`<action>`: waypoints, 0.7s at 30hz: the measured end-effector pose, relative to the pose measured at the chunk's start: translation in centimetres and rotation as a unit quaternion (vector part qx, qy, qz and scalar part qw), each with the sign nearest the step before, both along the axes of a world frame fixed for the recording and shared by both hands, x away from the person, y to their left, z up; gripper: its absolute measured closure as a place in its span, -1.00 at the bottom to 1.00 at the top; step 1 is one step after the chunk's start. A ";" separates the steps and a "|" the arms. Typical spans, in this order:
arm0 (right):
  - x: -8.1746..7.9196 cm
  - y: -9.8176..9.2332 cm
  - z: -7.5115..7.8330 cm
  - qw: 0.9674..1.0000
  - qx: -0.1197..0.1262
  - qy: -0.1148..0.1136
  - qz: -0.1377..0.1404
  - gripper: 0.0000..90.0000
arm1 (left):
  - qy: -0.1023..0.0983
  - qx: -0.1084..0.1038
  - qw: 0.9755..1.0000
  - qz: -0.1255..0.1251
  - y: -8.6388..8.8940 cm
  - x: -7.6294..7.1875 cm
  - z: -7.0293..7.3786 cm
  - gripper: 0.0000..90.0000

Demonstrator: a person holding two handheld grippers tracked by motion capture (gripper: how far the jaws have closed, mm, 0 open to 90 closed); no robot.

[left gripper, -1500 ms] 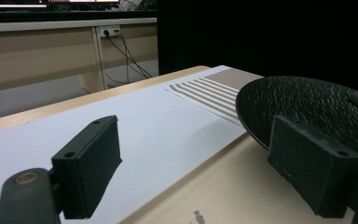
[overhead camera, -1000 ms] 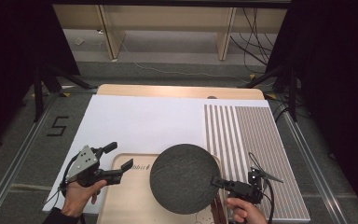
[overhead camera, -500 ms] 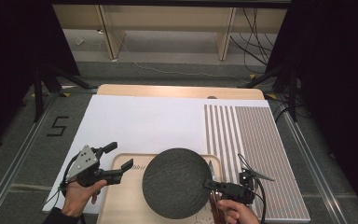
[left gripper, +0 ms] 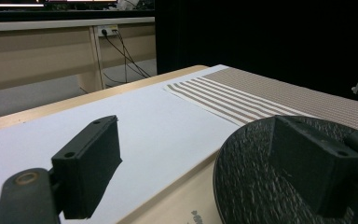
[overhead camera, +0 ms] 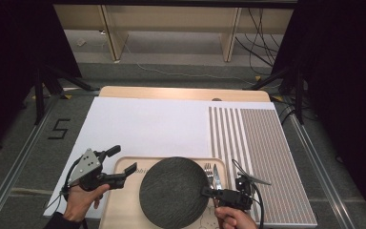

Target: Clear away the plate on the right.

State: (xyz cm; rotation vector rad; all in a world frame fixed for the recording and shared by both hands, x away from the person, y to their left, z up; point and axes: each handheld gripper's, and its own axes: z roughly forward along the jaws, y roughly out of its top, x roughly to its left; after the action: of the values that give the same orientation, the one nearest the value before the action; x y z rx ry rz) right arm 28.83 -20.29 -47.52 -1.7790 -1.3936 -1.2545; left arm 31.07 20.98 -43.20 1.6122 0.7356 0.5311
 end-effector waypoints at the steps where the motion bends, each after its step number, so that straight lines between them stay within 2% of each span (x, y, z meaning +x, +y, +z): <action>1: 0.0 0.2 0.0 1.000 0.001 -0.001 0.006 0.89 | 0.000 0.000 1.000 0.000 0.0 0.0 0.0 -0.64; 6: 0.1 0.7 -0.2 1.000 -0.005 0.003 0.011 0.88 | 0.000 0.001 1.000 -0.002 0.0 0.0 0.0 -0.64; 8: 0.0 0.9 -0.3 1.000 -0.005 -0.004 0.015 0.88 | 0.000 0.000 1.000 -0.002 0.0 0.0 0.0 -0.64; 14: 0.1 1.4 -0.3 1.000 -0.011 0.011 0.018 0.86 | -0.001 0.000 1.000 -0.003 0.0 0.0 0.0 -0.64; 16: 0.1 1.5 -0.4 1.000 -0.015 0.003 0.022 0.86 | 0.000 0.002 1.000 -0.003 0.0 0.0 0.0 -0.64; 21: 0.1 1.8 -0.6 1.000 -0.017 0.011 0.017 0.87 | 0.000 0.001 1.000 -0.004 0.0 0.0 0.0 -0.64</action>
State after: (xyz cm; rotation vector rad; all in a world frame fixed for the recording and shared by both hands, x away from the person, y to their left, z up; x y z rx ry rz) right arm 28.94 -18.54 -48.10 -1.7802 -1.4347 -1.1961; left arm 31.08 20.94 -43.22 1.6164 0.7288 0.5257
